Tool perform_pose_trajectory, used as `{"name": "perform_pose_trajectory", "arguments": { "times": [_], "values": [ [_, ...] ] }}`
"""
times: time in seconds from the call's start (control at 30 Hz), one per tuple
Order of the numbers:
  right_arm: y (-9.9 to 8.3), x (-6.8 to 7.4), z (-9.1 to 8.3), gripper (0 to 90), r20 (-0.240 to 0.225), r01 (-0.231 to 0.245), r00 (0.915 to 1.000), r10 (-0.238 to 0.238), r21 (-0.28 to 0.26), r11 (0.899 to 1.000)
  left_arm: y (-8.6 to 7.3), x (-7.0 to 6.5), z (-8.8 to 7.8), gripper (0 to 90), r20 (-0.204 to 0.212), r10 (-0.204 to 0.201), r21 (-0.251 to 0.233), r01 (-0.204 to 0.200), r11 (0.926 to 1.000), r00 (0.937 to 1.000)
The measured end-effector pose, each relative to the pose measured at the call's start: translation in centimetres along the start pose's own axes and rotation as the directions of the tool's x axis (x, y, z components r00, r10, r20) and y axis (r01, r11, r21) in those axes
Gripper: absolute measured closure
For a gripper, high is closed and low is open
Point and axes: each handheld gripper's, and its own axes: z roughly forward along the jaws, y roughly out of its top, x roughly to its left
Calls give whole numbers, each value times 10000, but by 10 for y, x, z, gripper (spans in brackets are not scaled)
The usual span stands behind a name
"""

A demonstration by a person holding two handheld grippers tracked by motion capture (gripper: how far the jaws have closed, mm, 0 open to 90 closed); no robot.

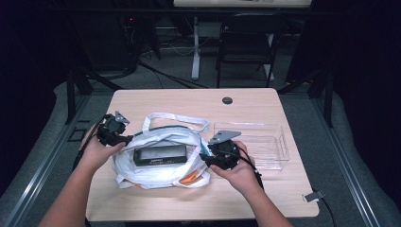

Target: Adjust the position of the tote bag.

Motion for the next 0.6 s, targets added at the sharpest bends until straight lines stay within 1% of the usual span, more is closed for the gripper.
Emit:
{"name": "perform_pose_trajectory", "arguments": {
  "times": [0.03,0.1,0.13,0.17,0.23,0.27,0.37,0.43,0.5,0.6],
  "values": [
    [0,0,0,557,4,20,10000,-20,-28,10000,1,-1,-1,530,88,134,48,-135,9999,9999],
    [0,1,0,559,43,67,10000,-67,-44,10000,3,-4,-3,523,91,408,-54,-407,9992,9991],
    [0,1,0,560,46,72,10000,-71,-65,10000,4,-4,-4,514,200,516,-43,-516,9987,9985],
    [0,1,0,561,78,92,9999,-92,-65,9999,4,-4,-4,506,200,516,-43,-516,9987,9985],
    [0,0,0,561,62,140,9999,-140,-70,9999,6,-7,-5,495,302,931,26,-932,9956,9952],
    [0,0,-1,561,79,142,9999,-141,-53,9999,7,-8,-6,491,291,1045,44,-1047,9945,9941],
    [-1,-1,-1,560,93,99,9999,-98,-114,9999,9,-10,-6,482,507,1358,84,-1364,9906,9894],
    [-1,-2,-2,559,131,76,9999,-75,-95,9999,10,-13,-6,476,629,1707,122,-1718,9851,9833],
    [-2,-3,-2,557,147,83,9999,-82,-60,9999,12,-17,-7,476,707,1999,290,-2024,9789,9773],
    [-3,-4,-1,554,220,38,9998,-37,-53,10000,15,-20,-8,468,755,2401,237,-2424,9699,9678]
  ]
}}
